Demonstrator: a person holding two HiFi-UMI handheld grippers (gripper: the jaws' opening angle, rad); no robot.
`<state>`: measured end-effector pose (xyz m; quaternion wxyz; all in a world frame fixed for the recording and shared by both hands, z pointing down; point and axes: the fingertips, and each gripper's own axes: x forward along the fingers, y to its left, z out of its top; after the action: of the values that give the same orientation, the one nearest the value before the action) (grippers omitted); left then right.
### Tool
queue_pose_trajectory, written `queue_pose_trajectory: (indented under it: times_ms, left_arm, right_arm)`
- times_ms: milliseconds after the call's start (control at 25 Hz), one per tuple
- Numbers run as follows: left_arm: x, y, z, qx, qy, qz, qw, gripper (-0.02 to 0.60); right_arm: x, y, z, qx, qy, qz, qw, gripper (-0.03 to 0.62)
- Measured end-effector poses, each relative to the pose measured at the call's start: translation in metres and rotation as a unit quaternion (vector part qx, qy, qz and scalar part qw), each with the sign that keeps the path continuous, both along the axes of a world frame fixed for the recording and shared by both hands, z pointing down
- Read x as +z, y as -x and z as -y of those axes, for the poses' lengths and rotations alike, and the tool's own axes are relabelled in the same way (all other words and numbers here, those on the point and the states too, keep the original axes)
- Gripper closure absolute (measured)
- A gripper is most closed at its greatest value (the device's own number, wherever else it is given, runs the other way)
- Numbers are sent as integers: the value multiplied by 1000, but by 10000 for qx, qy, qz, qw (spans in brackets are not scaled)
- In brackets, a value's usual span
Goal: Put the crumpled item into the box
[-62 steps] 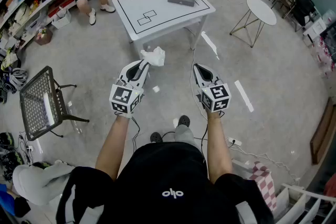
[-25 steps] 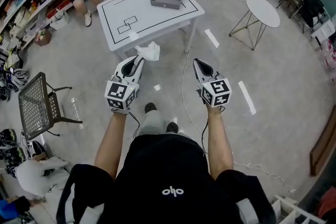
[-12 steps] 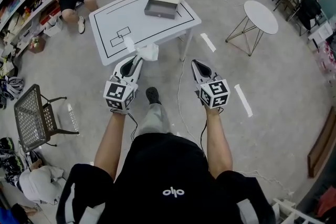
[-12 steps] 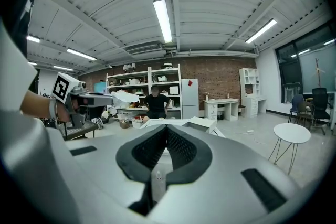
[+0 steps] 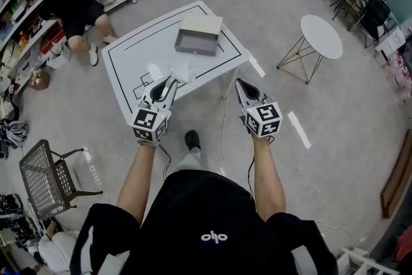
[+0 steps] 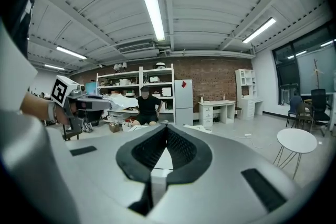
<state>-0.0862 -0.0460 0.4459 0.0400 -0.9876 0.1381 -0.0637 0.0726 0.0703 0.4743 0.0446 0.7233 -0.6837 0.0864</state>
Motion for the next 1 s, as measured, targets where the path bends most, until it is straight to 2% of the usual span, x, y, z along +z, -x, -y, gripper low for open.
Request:
queue_pose_trajectory:
  times_ms: [280, 600, 1000]
  left_arm:
    - [11, -44, 97, 227, 105, 147, 9996, 518]
    - [21, -77, 179, 362, 323, 188, 9986, 518]
    - [37, -84, 224, 301, 617, 124, 9976, 520]
  right_arm:
    - [7, -39, 97, 185, 77, 102, 9997, 585]
    - [6, -71, 174, 330, 261, 152, 9990, 585]
    - [11, -79, 226, 255, 496, 127, 9984, 585]
